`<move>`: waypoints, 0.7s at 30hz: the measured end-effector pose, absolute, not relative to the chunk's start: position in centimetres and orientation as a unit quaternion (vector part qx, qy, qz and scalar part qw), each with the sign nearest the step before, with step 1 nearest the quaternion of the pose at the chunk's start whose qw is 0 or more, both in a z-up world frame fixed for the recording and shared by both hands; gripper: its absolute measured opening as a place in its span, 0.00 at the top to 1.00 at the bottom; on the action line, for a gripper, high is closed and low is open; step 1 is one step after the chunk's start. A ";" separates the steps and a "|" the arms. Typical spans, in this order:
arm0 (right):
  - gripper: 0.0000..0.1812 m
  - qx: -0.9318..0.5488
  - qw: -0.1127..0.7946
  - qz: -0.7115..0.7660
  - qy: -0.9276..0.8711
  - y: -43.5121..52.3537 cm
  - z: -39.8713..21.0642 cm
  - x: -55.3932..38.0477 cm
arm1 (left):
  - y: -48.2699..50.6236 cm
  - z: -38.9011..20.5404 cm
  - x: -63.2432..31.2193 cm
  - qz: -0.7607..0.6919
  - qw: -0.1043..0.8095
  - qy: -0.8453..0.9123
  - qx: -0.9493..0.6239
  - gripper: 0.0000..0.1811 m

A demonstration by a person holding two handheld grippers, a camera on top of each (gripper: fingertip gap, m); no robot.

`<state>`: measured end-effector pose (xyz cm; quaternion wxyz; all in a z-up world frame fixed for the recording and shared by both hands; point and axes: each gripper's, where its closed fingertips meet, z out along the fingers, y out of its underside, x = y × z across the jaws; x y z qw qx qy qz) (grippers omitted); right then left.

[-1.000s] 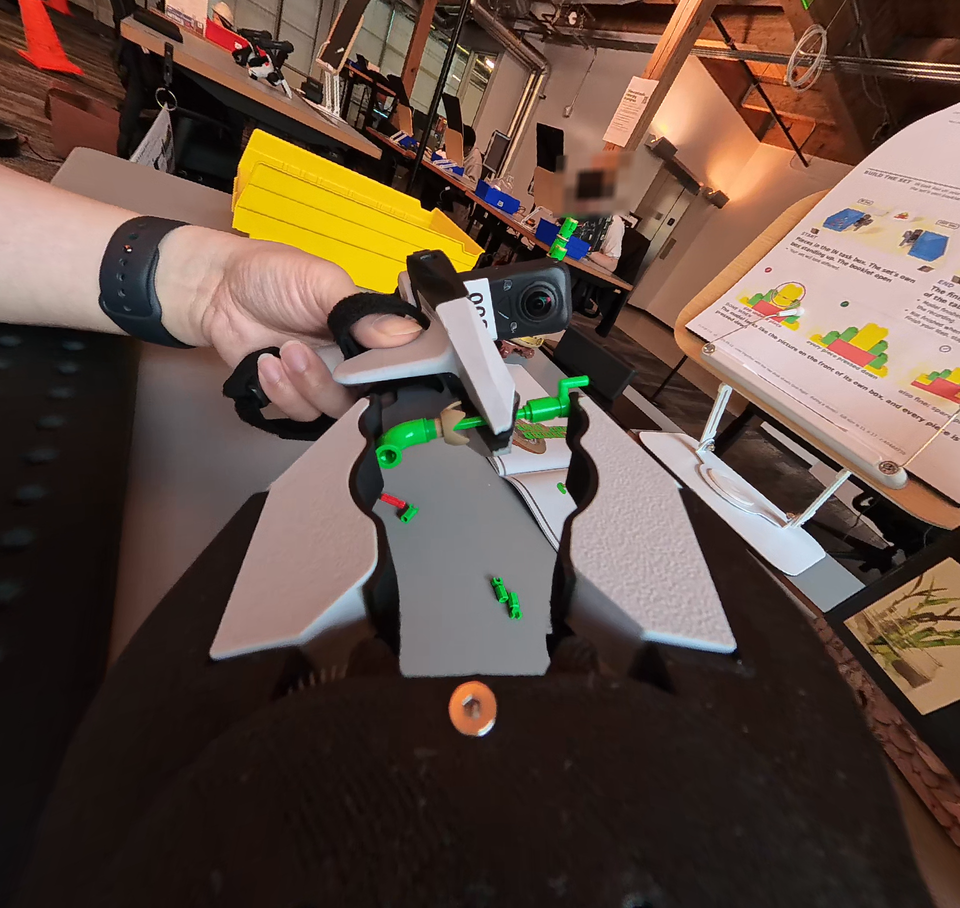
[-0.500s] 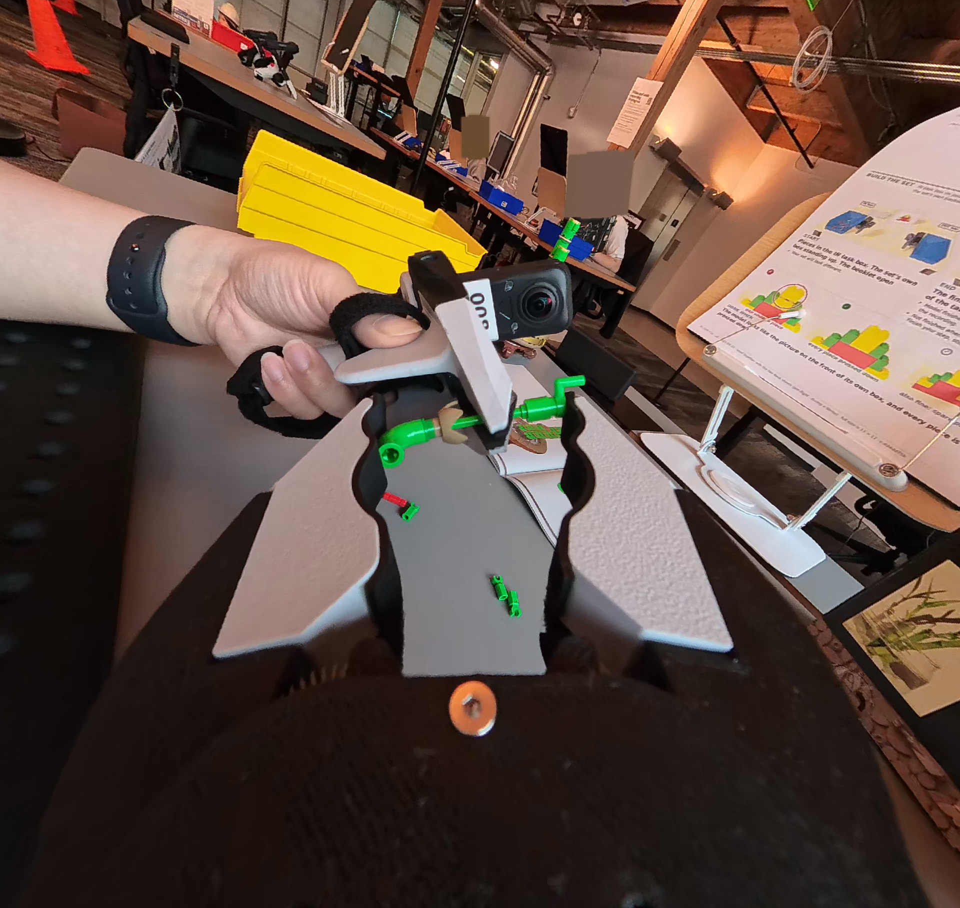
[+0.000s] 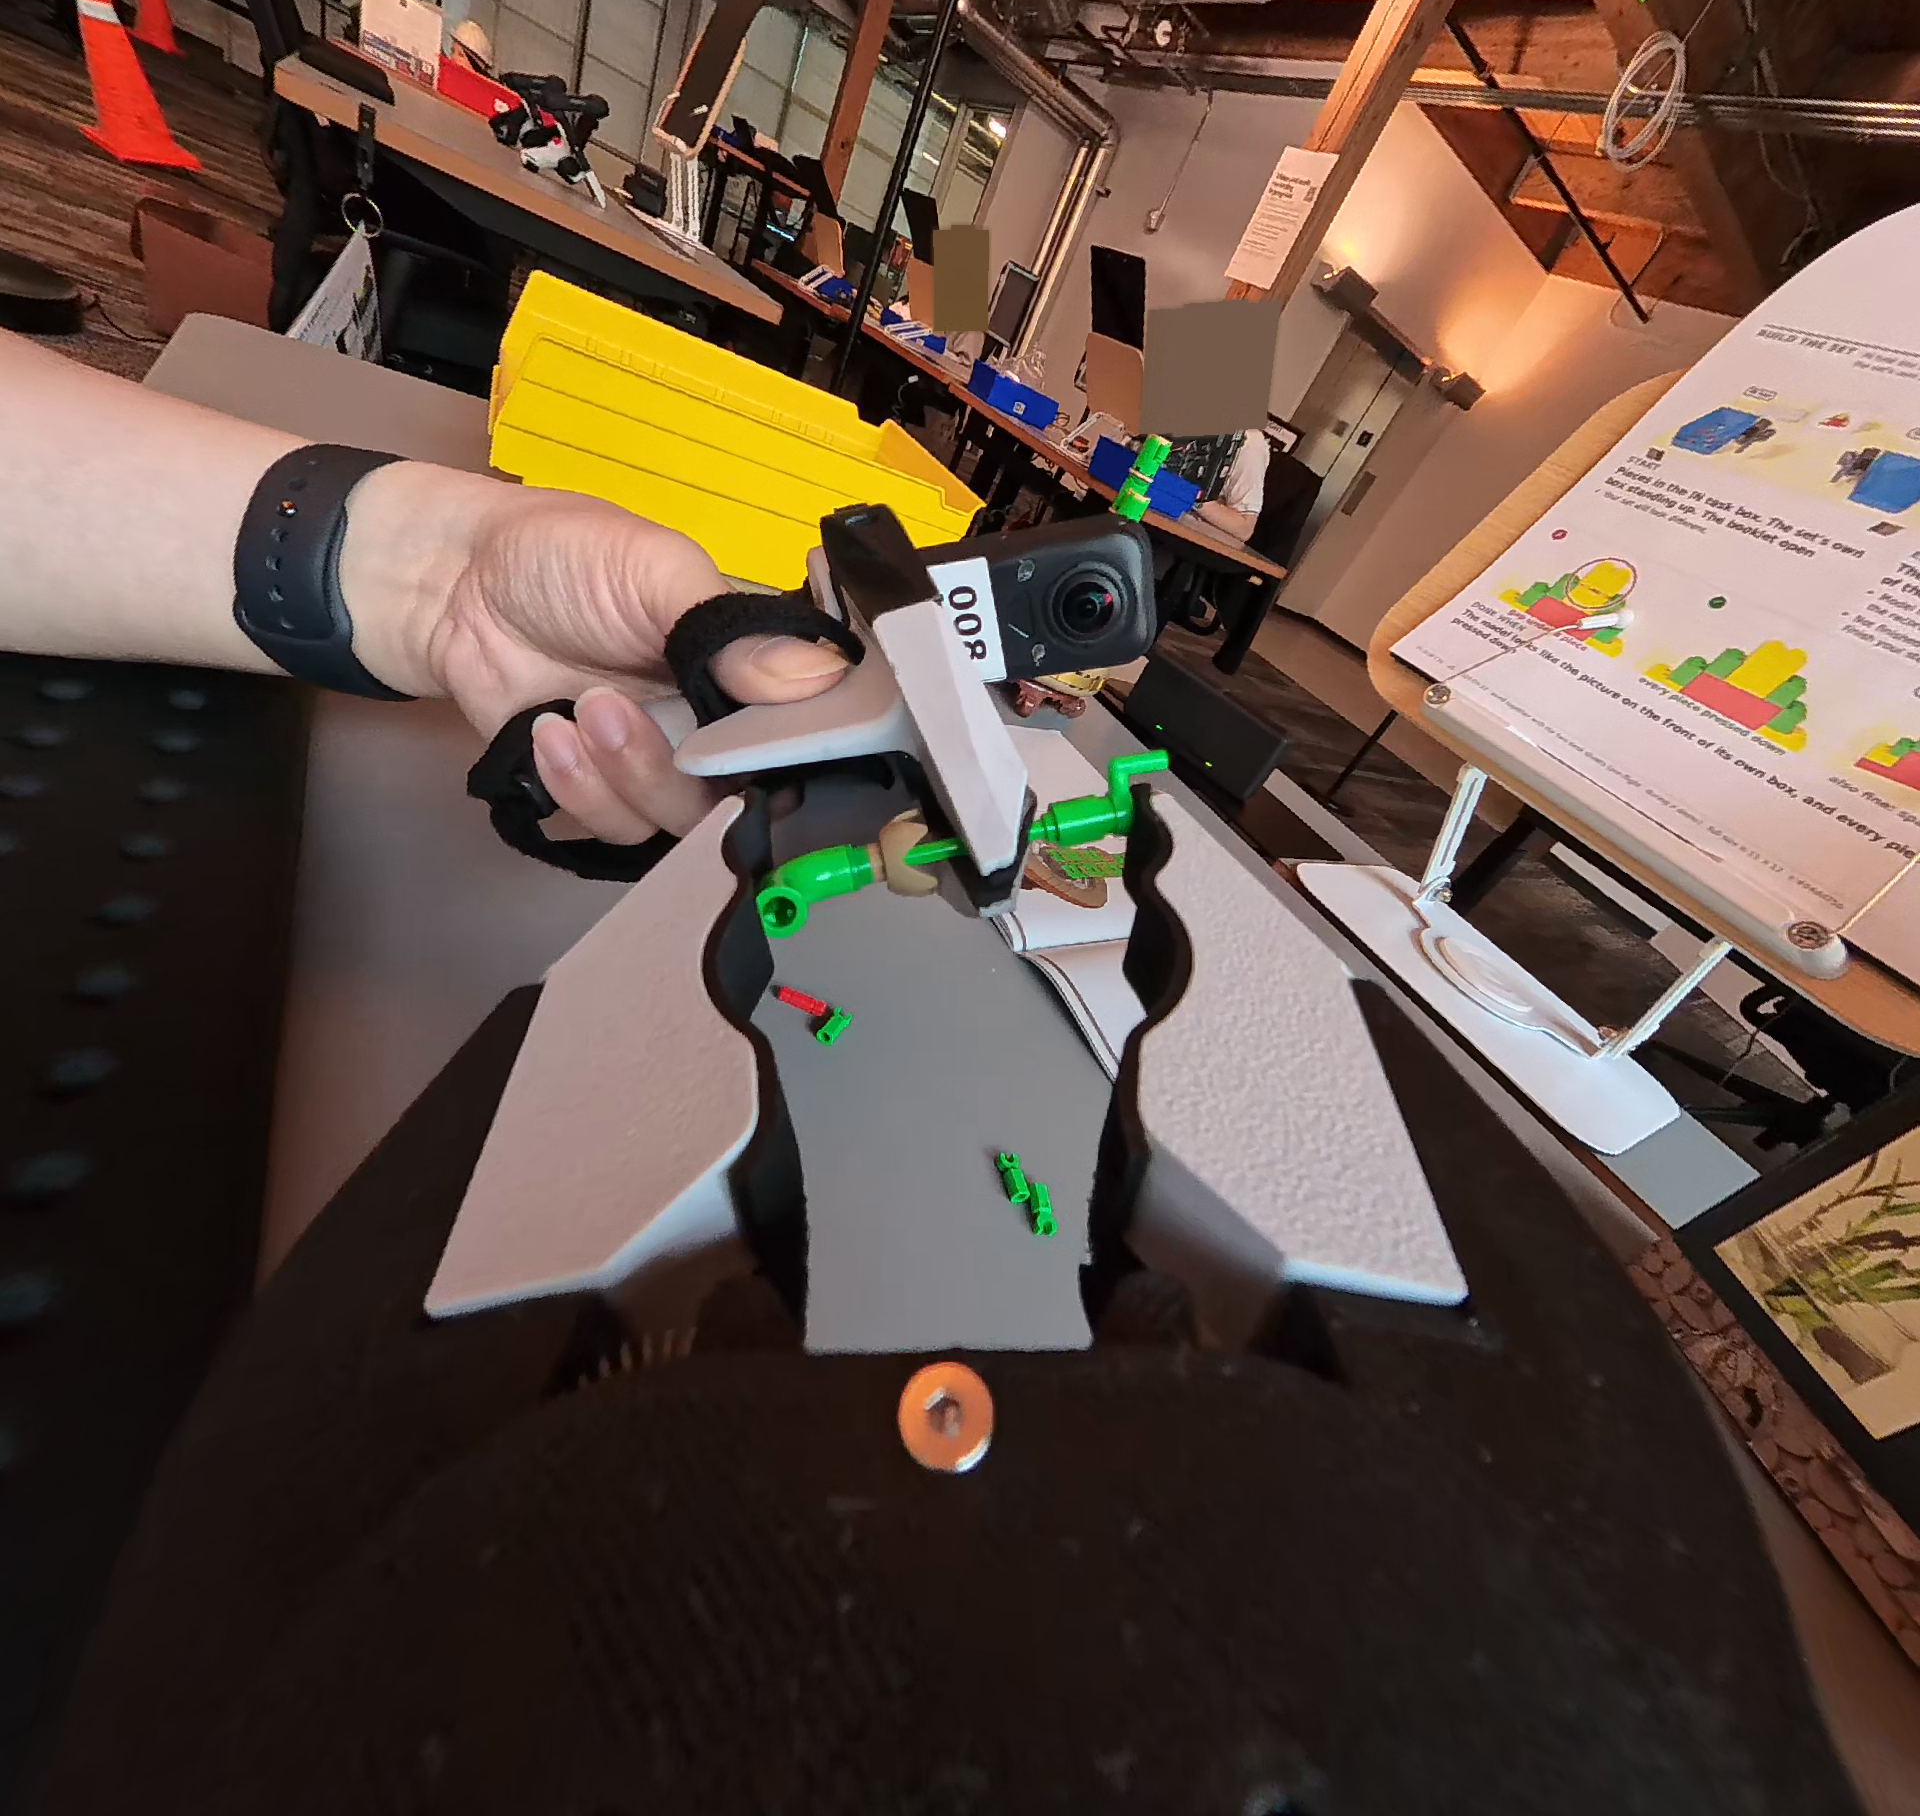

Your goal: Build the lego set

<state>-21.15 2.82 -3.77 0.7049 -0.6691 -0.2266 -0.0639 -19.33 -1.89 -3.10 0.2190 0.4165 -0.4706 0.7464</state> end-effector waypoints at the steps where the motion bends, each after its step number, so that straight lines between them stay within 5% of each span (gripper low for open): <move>1: 0.63 -0.669 0.705 -0.063 -0.227 2.8 -3.7 -21.1 | -1.9 -3.1 -19.3 0.746 0.218 -0.471 0.416 1.00; 21: 0.62 -0.659 0.716 -0.062 -0.222 2.9 -3.4 -21.2 | -1.9 -2.6 -19.2 0.755 0.219 -0.460 0.412 1.00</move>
